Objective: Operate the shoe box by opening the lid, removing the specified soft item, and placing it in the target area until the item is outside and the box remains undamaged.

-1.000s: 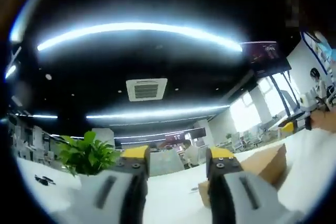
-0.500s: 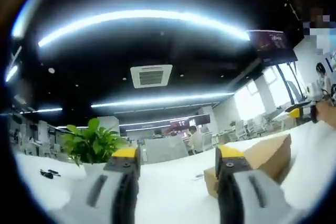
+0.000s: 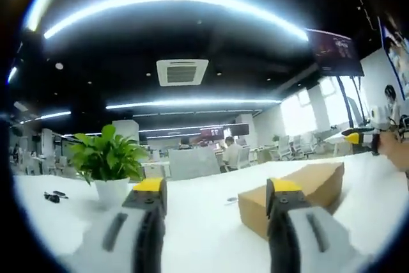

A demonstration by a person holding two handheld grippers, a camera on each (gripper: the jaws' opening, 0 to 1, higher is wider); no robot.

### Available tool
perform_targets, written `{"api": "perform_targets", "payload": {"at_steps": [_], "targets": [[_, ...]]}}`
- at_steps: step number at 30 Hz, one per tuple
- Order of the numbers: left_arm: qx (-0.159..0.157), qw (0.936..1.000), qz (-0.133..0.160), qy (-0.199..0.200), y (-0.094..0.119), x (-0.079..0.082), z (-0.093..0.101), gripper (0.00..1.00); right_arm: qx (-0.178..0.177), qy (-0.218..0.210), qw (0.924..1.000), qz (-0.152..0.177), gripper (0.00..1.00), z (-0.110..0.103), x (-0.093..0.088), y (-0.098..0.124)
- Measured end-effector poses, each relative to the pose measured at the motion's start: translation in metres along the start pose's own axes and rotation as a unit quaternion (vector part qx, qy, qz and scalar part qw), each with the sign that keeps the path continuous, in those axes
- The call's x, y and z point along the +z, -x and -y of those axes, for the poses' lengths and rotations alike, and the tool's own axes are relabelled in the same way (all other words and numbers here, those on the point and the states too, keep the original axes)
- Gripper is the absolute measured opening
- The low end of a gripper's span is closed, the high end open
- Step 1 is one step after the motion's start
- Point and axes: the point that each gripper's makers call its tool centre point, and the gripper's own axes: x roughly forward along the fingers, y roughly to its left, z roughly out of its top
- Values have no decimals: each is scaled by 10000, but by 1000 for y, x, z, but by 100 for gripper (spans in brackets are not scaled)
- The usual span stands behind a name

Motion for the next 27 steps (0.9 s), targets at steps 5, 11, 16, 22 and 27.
{"api": "perform_targets", "payload": {"at_steps": [5,11,16,22,27], "targets": [[-64,9997,-158,-193,6,3,4,63,28,5,10000,31,41,-3,1,3],[-24,9975,-369,-598,7,1,4,65,32,22,10000,57,41,-5,2,4],[-116,9948,-501,-881,6,1,8,67,35,-19,10000,60,41,-5,1,6],[-399,9859,-512,-1545,2,5,28,68,54,-29,9999,90,40,-6,2,8],[-718,9802,-539,-1766,-6,3,47,69,77,-54,9999,78,40,-8,0,9]]}}
